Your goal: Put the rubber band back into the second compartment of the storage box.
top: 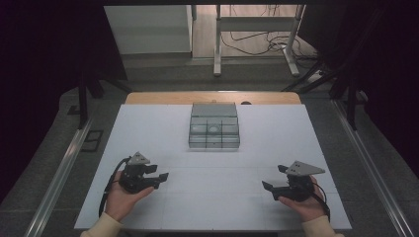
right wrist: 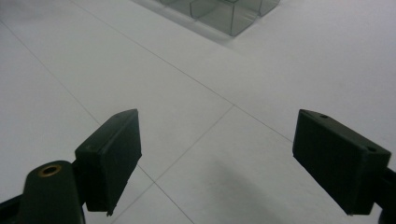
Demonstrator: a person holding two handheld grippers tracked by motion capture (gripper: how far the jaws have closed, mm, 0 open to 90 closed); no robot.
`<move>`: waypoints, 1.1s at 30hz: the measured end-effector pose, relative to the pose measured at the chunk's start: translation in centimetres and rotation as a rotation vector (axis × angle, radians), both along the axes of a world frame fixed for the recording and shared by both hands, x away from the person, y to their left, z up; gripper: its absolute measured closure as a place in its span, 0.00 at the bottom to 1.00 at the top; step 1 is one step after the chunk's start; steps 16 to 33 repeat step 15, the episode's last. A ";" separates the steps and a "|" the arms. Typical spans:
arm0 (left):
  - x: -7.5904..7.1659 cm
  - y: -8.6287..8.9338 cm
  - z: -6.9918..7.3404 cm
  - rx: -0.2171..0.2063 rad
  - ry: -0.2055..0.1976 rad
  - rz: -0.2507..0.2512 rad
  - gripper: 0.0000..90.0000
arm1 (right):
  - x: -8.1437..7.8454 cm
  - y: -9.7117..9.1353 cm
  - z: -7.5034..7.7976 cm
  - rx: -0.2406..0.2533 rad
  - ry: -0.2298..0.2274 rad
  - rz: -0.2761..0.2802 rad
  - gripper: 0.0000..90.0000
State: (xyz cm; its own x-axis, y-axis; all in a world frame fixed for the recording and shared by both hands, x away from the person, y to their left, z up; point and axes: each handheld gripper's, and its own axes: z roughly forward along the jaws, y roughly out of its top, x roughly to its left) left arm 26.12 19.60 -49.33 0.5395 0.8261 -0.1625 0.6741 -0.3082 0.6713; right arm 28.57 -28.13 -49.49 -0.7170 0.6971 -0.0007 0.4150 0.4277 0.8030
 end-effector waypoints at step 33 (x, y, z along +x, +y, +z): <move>0.1 0.7 -0.5 -0.006 -0.050 0.031 0.46 | 0.2 -0.1 0.0 0.028 0.020 0.017 0.17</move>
